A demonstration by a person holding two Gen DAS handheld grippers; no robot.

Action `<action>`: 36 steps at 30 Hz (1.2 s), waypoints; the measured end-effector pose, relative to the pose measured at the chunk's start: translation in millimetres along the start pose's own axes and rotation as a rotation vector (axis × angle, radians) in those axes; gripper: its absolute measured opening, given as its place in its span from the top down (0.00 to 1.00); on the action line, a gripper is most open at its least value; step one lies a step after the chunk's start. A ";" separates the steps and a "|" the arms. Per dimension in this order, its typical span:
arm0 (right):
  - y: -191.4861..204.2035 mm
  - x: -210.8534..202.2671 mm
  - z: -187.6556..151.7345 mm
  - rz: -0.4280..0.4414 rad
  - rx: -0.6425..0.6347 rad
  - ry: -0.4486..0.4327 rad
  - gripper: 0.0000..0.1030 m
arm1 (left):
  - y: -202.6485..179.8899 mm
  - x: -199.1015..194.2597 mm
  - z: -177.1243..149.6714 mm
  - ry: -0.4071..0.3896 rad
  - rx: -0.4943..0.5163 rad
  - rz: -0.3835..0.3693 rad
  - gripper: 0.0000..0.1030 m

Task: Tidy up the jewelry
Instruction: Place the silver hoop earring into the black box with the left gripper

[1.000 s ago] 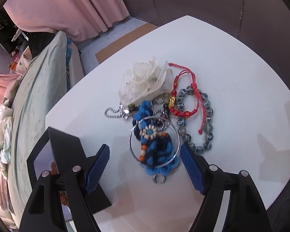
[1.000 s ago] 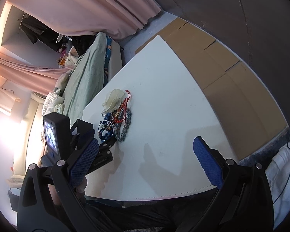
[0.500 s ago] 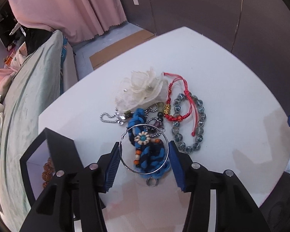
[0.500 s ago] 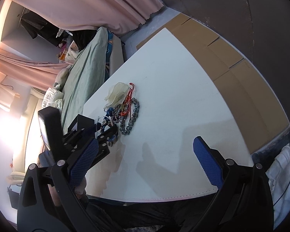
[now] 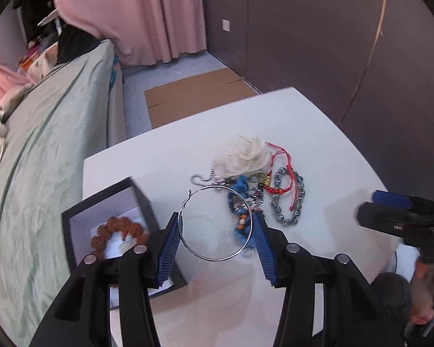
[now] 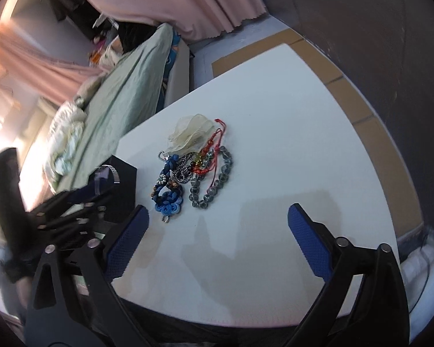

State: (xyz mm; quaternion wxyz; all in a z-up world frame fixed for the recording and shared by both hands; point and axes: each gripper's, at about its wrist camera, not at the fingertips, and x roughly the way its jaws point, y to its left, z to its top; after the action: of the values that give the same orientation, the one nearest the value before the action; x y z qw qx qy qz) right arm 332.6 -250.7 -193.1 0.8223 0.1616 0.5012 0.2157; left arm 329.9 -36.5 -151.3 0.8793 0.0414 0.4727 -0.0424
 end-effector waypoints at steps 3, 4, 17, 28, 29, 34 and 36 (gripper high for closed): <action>4.3 16.0 5.6 -0.033 -0.026 0.025 0.32 | 15.3 -14.0 -5.4 -0.018 -0.039 -0.004 0.54; 4.0 19.7 6.6 -0.039 -0.023 0.027 0.34 | 21.2 -17.6 -5.6 -0.023 -0.049 -0.005 0.54; -7.3 64.6 40.0 -0.128 0.021 0.089 0.69 | 74.3 -52.8 -31.4 -0.072 -0.173 -0.014 0.54; 15.9 91.4 53.1 -0.251 -0.061 0.139 0.73 | 107.0 -62.3 -48.3 -0.089 -0.250 -0.025 0.54; 19.2 93.5 53.4 -0.267 -0.072 0.146 0.73 | 109.1 -62.4 -48.8 -0.089 -0.255 -0.026 0.54; 39.0 106.0 52.5 -0.370 -0.168 0.165 0.73 | 117.6 -64.4 -53.8 -0.096 -0.278 -0.036 0.54; 47.8 111.9 50.3 -0.422 -0.218 0.172 0.74 | 120.4 -66.0 -55.2 -0.099 -0.284 -0.038 0.54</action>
State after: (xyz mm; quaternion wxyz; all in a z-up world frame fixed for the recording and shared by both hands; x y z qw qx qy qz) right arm 413.6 -154.5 -232.2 0.8161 -0.0550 0.5656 0.1049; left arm 261.6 91.7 -122.6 0.8976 -0.0945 0.4305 0.0061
